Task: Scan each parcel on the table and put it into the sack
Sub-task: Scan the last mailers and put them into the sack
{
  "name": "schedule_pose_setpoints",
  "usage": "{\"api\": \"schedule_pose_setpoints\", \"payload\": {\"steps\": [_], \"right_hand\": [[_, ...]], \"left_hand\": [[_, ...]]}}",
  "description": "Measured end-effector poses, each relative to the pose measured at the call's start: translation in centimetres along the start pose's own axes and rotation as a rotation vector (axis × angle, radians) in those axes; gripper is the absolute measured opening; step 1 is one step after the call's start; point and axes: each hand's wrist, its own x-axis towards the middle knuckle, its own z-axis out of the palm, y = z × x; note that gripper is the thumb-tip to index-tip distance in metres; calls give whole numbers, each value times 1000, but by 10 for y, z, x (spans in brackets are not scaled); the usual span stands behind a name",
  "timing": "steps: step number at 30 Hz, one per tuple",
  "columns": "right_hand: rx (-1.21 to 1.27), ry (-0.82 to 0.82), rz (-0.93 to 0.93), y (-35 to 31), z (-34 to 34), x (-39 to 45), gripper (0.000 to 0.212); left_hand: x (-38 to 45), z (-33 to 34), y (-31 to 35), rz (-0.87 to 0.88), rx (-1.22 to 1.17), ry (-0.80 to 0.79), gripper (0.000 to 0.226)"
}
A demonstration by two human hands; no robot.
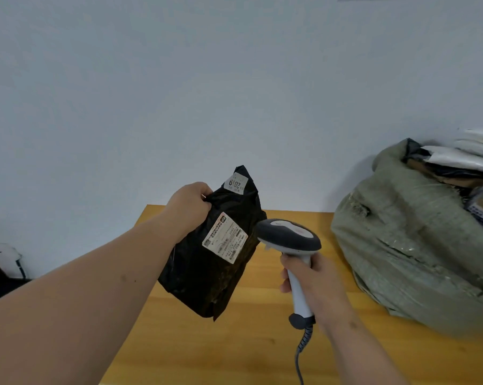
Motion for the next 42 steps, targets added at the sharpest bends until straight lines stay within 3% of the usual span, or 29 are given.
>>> {"api": "schedule_pose_setpoints", "payload": {"steps": [6, 13, 25, 33, 42], "right_hand": [[-208, -64, -111, 5, 11, -14, 4], [-315, -176, -227, 8, 9, -16, 21], [-487, -217, -366, 13, -51, 1, 22], [-542, -242, -407, 14, -94, 10, 18], [-426, -219, -323, 11, -130, 13, 8]], "left_hand": [[5, -20, 9, 51, 53, 2, 15], [3, -22, 26, 63, 61, 8, 16], [-5, 15, 69, 4, 4, -10, 20], [-13, 41, 97, -15, -17, 8, 20], [-19, 69, 120, -2, -16, 28, 20]]}}
